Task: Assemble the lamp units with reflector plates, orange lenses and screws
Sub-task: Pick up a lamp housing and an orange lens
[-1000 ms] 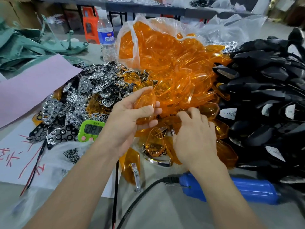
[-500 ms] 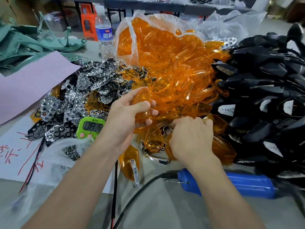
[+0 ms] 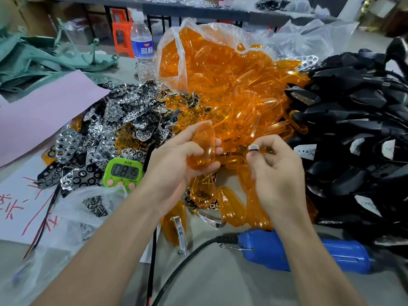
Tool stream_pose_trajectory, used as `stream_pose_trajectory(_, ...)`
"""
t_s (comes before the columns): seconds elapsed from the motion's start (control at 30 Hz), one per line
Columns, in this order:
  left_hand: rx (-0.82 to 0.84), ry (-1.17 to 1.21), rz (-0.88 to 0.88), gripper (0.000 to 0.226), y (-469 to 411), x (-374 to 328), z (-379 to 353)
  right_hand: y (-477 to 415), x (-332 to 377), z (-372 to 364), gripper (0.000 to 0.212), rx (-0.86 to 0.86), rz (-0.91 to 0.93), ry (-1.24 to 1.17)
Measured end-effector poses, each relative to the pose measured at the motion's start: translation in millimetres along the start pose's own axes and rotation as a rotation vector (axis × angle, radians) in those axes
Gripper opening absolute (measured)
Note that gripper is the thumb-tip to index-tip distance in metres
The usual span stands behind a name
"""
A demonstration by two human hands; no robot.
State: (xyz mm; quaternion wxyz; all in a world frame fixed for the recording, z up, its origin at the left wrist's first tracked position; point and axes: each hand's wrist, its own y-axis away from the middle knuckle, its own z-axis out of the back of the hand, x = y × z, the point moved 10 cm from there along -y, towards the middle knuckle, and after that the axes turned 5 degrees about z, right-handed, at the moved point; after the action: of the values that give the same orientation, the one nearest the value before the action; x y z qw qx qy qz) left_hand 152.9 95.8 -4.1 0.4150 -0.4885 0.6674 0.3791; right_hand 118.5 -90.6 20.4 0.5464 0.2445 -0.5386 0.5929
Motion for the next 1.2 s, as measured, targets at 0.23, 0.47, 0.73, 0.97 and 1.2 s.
stream_pose_trajectory(0.23,-0.028,-0.167,-0.033,0.036,3.7,0.2,-10.4,8.1,-4.3,-21.1,0.028,0.129,-0.275,-0.765)
stream_pose_trajectory(0.47,-0.164,-0.175,-0.116,0.031,9.0,-3.8,-4.6,10.3,-9.4,-32.8,0.017,0.153,-0.325,-0.842)
stream_pose_trajectory(0.73,-0.253,-0.255,-0.166,0.016,13.6,-4.7,1.1,9.8,-10.7,-37.3,0.007,0.165,-0.233,-0.72)
stream_pose_trajectory(0.97,-0.289,-0.413,-0.219,0.022,18.3,-6.4,-2.5,4.1,-4.5,-30.5,0.008,0.168,-0.058,-0.415)
stream_pose_trajectory(1.2,-0.234,-0.375,-0.189,0.025,15.0,-1.9,-10.6,5.5,-0.4,-23.9,0.023,0.124,0.04,-0.116)
